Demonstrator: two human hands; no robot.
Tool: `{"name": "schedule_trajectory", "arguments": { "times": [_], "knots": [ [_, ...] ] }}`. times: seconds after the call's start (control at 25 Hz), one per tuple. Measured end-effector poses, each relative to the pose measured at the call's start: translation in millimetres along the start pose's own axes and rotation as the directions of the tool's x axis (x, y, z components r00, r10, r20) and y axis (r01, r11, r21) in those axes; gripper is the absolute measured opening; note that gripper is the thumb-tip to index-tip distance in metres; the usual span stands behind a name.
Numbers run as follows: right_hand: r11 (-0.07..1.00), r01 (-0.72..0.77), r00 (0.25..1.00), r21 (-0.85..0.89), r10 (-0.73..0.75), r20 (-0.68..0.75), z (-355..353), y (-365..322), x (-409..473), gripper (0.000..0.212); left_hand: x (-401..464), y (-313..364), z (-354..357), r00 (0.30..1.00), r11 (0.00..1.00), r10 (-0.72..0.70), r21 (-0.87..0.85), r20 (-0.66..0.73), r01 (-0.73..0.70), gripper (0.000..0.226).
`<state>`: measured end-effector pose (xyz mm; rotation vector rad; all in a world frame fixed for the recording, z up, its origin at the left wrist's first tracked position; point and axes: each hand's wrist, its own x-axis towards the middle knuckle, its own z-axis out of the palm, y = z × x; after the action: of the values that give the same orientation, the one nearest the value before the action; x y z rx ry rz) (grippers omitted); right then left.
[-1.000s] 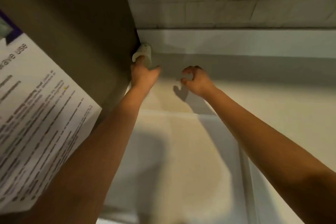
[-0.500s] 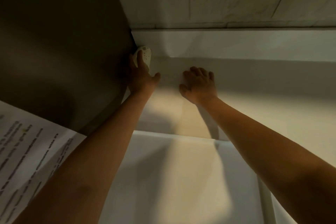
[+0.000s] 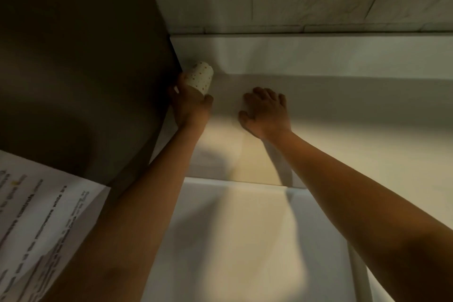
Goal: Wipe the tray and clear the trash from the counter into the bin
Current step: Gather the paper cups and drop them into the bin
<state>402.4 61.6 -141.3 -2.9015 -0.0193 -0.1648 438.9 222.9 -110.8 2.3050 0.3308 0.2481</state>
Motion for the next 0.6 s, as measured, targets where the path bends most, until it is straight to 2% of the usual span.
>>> {"name": "schedule_trajectory", "arguments": {
  "times": [0.12, 0.28, 0.36, 0.44, 0.6],
  "knots": [
    [0.999, -0.004, 0.998, 0.043, 0.001, 0.06, -6.0, 2.9, -5.7, 0.058, -25.4, 5.8, -1.9, 1.0, 0.976, -0.02, -0.214, 0.012, 0.022, 0.078],
    [0.996, 0.01, 0.979, 0.087, -0.028, 0.204, -22.5, 7.5, -27.7, 0.047, -75.0, 16.3, -19.8, 0.977, 0.855, -0.159, -0.475, 0.144, 0.209, 0.079],
    [0.978, -0.071, 0.974, 0.197, 0.025, 0.227, -39.9, 7.8, -50.8, 0.036, -105.0, 21.2, -35.0, 0.972, 0.822, -0.142, -0.525, 0.19, 0.223, 0.076],
    [0.902, -0.221, 0.963, 0.371, 0.14, 0.232, -61.4, 6.6, -81.3, 0.04, -136.6, 31.5, -52.7, 0.961, 0.794, -0.128, -0.556, 0.244, 0.247, 0.072],
    [0.839, -0.24, 0.971, 0.488, 0.215, 0.108, -87.8, 1.6, -166.3, 0.039, -209.8, 43.8, -87.1, 0.914, 0.755, -0.079, -0.575, 0.398, 0.315, 0.065]
  ]
}}
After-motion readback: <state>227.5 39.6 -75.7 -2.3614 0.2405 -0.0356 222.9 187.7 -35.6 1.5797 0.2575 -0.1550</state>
